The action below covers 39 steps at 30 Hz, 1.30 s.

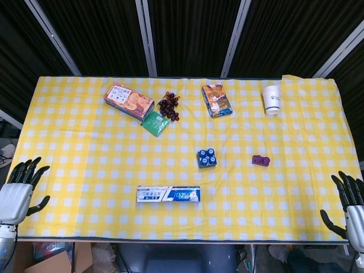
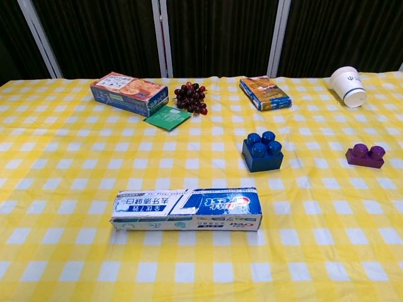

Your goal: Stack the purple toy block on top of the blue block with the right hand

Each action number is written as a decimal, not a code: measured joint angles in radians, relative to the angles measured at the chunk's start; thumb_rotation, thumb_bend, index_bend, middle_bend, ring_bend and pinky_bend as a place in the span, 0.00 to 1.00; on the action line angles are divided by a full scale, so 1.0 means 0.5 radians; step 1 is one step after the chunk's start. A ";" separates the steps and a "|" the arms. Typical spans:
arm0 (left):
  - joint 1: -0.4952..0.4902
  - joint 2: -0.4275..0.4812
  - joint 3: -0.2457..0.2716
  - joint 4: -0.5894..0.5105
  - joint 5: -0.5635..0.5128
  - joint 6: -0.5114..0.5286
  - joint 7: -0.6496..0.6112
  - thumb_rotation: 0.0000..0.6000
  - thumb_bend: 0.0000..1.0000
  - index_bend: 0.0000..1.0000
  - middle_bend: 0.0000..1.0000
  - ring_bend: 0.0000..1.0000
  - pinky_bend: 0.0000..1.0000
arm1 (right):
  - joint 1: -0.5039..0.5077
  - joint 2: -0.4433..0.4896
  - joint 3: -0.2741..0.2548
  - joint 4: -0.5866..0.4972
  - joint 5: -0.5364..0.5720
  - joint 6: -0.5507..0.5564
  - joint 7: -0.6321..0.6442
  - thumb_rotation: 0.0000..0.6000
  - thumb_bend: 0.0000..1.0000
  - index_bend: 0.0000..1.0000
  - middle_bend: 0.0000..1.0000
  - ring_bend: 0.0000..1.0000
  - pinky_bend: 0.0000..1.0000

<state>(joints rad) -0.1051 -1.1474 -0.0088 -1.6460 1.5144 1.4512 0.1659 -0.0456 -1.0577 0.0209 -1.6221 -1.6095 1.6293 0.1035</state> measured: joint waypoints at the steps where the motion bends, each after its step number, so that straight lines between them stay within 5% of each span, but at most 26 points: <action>1: 0.001 0.001 0.001 -0.003 0.000 0.002 0.001 1.00 0.32 0.15 0.00 0.00 0.05 | 0.001 -0.001 -0.001 0.002 0.001 -0.005 -0.005 1.00 0.39 0.03 0.00 0.00 0.00; 21: -0.004 0.006 -0.012 -0.008 -0.021 -0.003 -0.023 1.00 0.32 0.15 0.00 0.00 0.05 | 0.073 -0.029 0.006 0.015 0.006 -0.121 -0.072 1.00 0.39 0.03 0.00 0.00 0.00; 28: -0.019 -0.010 -0.027 -0.005 -0.060 -0.036 0.007 1.00 0.32 0.15 0.00 0.00 0.05 | 0.311 0.004 0.102 -0.037 0.093 -0.467 -0.029 1.00 0.39 0.08 0.00 0.00 0.00; 39: -0.012 -0.022 -0.051 -0.008 -0.110 -0.017 0.052 1.00 0.32 0.15 0.00 0.00 0.05 | 0.777 -0.135 0.330 0.060 0.718 -1.195 -0.260 1.00 0.39 0.16 0.00 0.00 0.00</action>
<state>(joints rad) -0.1111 -1.1585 -0.0340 -1.6498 1.4596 1.4427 0.1920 0.3428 -1.1253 0.1857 -1.5923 -1.2507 1.0318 -0.0263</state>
